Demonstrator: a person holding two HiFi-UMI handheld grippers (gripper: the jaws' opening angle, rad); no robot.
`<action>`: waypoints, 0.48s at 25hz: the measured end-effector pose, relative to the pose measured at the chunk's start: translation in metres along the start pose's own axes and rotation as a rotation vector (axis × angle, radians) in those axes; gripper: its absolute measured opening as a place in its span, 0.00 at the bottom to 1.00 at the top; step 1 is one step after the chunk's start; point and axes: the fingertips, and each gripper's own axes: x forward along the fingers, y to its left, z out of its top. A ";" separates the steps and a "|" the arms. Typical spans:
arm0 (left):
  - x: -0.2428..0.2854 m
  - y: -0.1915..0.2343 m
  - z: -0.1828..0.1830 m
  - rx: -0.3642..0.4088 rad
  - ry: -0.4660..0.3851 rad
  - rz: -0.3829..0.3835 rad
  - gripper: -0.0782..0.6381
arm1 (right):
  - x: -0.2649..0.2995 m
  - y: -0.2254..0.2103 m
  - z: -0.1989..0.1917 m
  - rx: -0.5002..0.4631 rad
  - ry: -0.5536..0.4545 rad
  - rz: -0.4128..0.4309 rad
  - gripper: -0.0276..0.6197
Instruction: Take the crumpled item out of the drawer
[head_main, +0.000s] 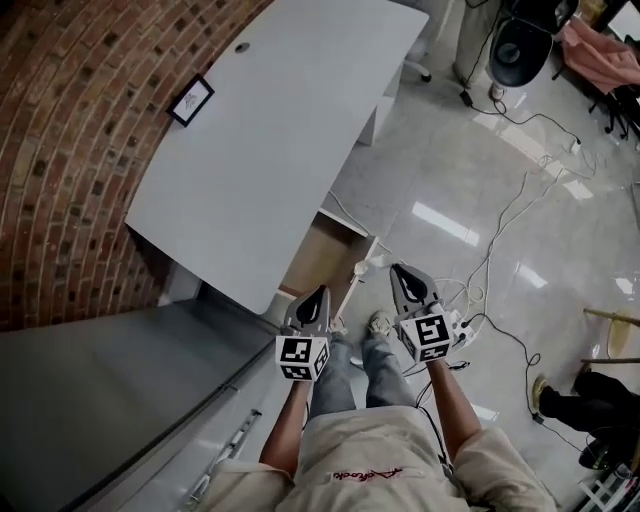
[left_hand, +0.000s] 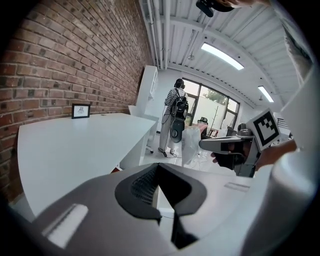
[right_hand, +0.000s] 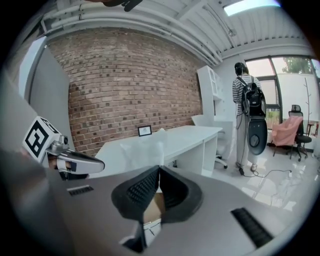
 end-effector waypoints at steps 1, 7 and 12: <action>-0.001 -0.002 0.008 0.005 -0.008 -0.003 0.12 | -0.004 -0.002 0.007 0.000 -0.006 -0.008 0.06; -0.014 -0.016 0.052 0.023 -0.049 -0.013 0.12 | -0.040 -0.015 0.043 0.007 -0.030 -0.057 0.06; -0.025 -0.017 0.091 0.048 -0.104 0.004 0.12 | -0.059 -0.032 0.070 0.007 -0.065 -0.094 0.06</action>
